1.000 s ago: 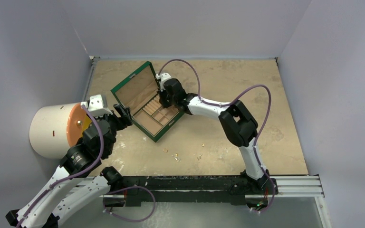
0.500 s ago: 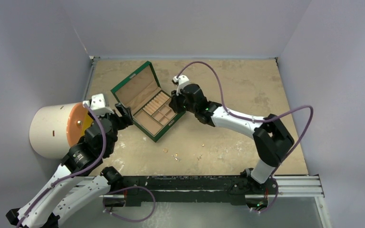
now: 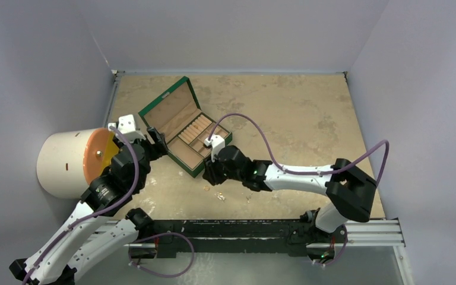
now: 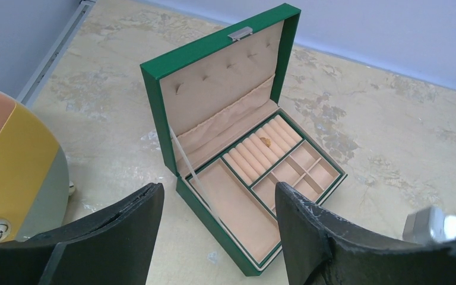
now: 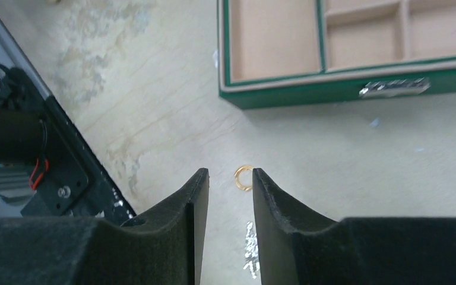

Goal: Organize the mixed jewelry

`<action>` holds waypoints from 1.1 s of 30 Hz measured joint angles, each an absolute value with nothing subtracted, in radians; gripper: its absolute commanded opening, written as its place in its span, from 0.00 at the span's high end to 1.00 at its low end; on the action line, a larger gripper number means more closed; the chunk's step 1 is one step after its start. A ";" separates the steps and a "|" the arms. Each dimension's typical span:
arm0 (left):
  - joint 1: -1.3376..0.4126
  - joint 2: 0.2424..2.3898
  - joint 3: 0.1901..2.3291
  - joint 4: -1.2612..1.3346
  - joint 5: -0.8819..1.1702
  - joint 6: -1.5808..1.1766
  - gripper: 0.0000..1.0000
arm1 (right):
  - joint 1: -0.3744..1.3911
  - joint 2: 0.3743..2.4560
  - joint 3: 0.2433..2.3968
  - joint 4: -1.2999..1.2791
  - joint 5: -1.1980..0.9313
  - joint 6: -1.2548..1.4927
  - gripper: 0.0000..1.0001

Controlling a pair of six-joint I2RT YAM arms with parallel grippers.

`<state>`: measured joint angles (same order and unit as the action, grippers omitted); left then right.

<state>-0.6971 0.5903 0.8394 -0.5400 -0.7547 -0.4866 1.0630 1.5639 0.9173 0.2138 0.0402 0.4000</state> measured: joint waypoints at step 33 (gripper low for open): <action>-0.661 0.599 0.838 -0.529 -0.694 -0.487 0.32 | 1.222 1.815 0.989 0.097 0.361 0.689 0.69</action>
